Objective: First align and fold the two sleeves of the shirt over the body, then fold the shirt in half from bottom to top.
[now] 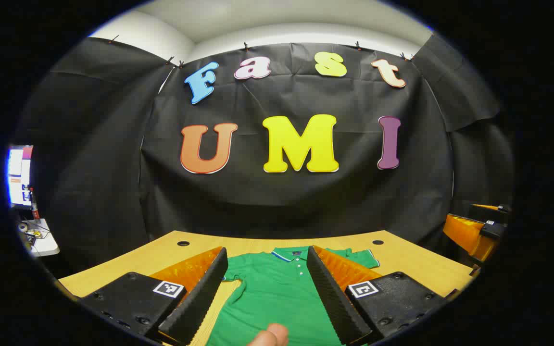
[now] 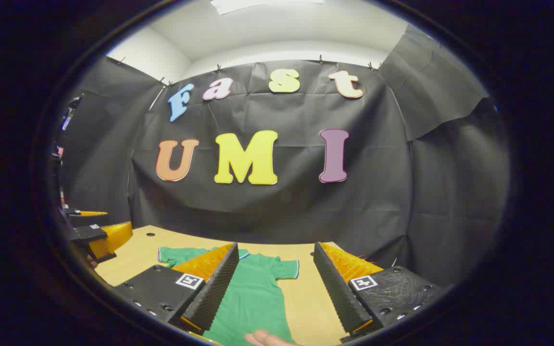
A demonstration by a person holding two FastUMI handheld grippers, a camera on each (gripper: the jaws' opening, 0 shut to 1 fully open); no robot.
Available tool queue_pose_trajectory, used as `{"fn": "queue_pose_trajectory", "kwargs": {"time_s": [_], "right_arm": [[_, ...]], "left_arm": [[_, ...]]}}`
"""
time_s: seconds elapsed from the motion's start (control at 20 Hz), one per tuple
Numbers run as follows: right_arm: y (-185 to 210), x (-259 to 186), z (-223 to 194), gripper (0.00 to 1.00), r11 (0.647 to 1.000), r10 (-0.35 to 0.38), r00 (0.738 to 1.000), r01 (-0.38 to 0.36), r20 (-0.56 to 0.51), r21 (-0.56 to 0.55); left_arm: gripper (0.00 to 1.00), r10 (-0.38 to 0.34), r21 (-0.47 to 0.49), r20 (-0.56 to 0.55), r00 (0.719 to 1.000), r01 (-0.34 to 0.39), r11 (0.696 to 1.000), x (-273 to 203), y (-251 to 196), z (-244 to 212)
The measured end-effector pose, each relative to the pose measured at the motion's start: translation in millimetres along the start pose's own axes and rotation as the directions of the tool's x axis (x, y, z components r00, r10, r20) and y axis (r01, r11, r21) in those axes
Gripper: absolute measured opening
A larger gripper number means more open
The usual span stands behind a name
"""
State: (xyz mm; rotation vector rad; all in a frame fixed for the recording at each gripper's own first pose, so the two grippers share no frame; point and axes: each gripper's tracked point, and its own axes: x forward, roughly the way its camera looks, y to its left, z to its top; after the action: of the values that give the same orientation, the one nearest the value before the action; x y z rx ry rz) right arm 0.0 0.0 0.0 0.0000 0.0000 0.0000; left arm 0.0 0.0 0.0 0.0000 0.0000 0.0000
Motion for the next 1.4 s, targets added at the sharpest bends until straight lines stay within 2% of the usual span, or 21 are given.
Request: {"fn": "queue_pose_trajectory", "kwargs": {"time_s": [0.15,0.2,0.25,0.4,0.5,0.85,1.0,1.15,1.25,1.4], "right_arm": [[7.7,0.2,-5.4,0.95,1.000,0.001,1.000,-0.002,-0.010,-0.029],[3.6,0.5,-4.8,0.95,0.999,-0.017,1.000,0.017,0.000,-0.050],[6.0,0.3,-7.2,0.94,0.998,-0.019,1.000,0.019,0.001,-0.064],[19.3,-0.5,-16.3,0.95,0.998,0.019,1.000,-0.021,-0.024,-0.062],[17.7,-0.5,-16.6,0.94,0.997,0.016,1.000,-0.018,-0.025,-0.080],[4.2,20.7,-29.6,0.96,0.996,0.010,0.998,-0.015,-0.057,-0.088],[-10.9,63.7,-39.6,0.96,0.994,-0.016,0.995,0.005,-0.099,-0.111],[-31.4,128.4,-63.3,0.95,0.990,-0.053,0.985,0.030,-0.166,-0.136],[-42.2,180.5,-93.1,0.95,0.988,-0.075,0.966,0.038,-0.247,-0.151],[-59.4,248.4,-150.2,0.94,0.985,-0.110,0.921,0.052,-0.373,-0.163]], "left_arm": [[1.00,0.027,-0.014,-0.037,0.999,-0.028,1.000,6.3,8.7,-8.9],[0.96,0.026,-0.011,-0.053,0.998,-0.026,1.000,9.2,9.0,-13.7],[1.00,0.030,-0.006,-0.068,0.997,-0.030,1.000,11.3,10.6,-18.9],[0.98,0.062,-0.020,-0.087,0.994,-0.064,0.998,16.3,27.4,-22.2],[1.00,0.087,-0.024,-0.084,0.993,-0.089,0.996,17.3,37.0,-20.8],[1.00,0.090,-0.020,-0.097,0.991,-0.093,0.996,21.8,37.5,-25.8],[1.00,0.092,0.000,-0.099,0.991,-0.093,0.996,22.2,35.2,-29.0],[1.00,0.083,0.004,-0.103,0.991,-0.083,0.997,24.3,31.5,-31.9],[1.00,0.084,0.010,-0.108,0.991,-0.084,0.996,26.1,31.4,-35.1],[1.00,0.088,0.018,-0.121,0.989,-0.087,0.996,30.7,32.5,-41.3]]}}
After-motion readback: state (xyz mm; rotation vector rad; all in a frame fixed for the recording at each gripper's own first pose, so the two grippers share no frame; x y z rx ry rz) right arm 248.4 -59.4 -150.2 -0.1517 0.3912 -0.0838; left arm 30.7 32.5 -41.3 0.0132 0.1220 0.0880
